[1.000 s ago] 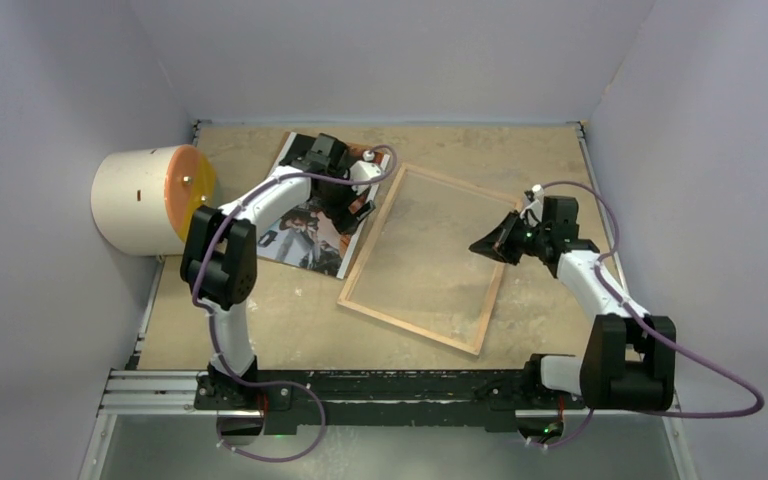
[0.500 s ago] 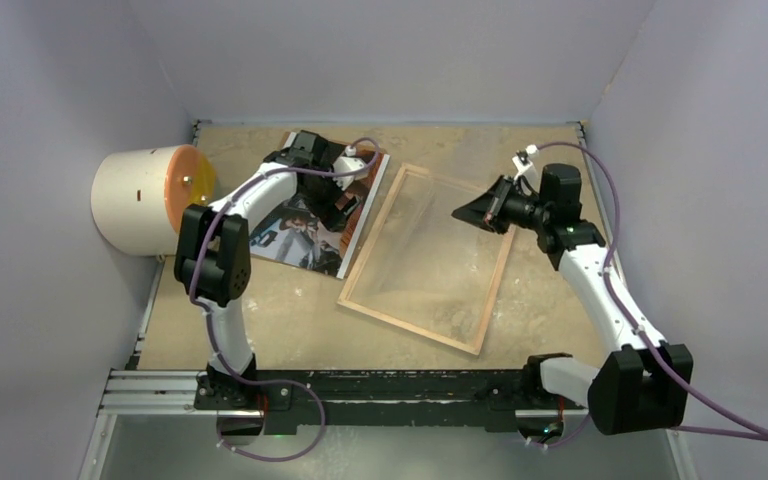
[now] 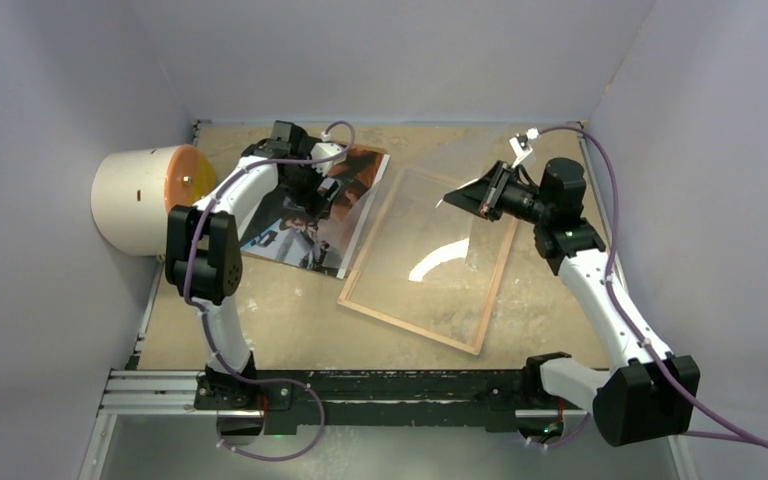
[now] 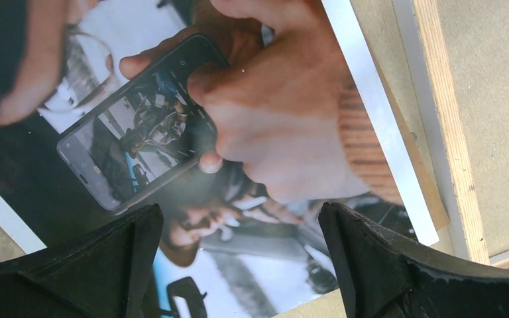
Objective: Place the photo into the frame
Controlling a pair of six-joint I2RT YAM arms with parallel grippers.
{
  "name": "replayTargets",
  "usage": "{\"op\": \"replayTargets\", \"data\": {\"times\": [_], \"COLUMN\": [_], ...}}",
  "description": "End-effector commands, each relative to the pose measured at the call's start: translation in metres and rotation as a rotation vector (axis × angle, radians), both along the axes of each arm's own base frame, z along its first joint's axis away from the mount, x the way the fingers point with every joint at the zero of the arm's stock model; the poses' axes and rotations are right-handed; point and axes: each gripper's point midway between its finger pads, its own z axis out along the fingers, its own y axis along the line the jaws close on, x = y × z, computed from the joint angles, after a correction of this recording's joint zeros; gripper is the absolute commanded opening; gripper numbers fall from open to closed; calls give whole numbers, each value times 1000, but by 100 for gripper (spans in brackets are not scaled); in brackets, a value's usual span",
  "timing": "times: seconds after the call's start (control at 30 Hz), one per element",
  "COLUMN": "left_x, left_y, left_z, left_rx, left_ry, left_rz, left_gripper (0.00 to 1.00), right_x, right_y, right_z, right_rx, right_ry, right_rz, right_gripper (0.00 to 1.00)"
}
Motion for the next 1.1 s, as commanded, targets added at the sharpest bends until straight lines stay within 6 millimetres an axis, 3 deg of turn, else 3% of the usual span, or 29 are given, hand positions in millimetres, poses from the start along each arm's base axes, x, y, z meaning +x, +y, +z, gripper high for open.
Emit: {"op": "replayTargets", "data": {"times": [0.0,0.1,0.2,0.37,0.53,0.57,0.73,0.83,1.07], "left_x": [10,9,5,-6,-19,-21,-29,-32,-35], "left_y": [0,-1,-5,-21,-44,-49,-64,-65,-57], "left_z": [26,22,18,6,-6,-9,-26,-37,-55], "left_rx": [-13,-16,-21,-2,12,17,57,83,131], "left_ry": [-83,-73,-62,-50,-33,-31,-16,-11,0], "left_rz": [25,19,5,-39,-97,-108,-143,-153,-152], "left_gripper": [98,98,98,98,99,99,99,99,98], "right_x": [-4,-8,-9,-13,-20,-21,-25,-23,-21], "right_y": [-3,-9,-17,-28,-35,-35,-38,-44,-57], "right_z": [-45,-94,-129,-166,-192,-197,-214,-217,-218], "right_rx": [-74,-112,-152,-196,-231,-237,-248,-239,-161], "right_ry": [30,151,219,285,329,340,378,385,397], "right_rz": [1,-34,-84,-151,-180,-177,-179,-194,-201], "right_gripper": [0,0,0,0,0,4,44,55,52]}}
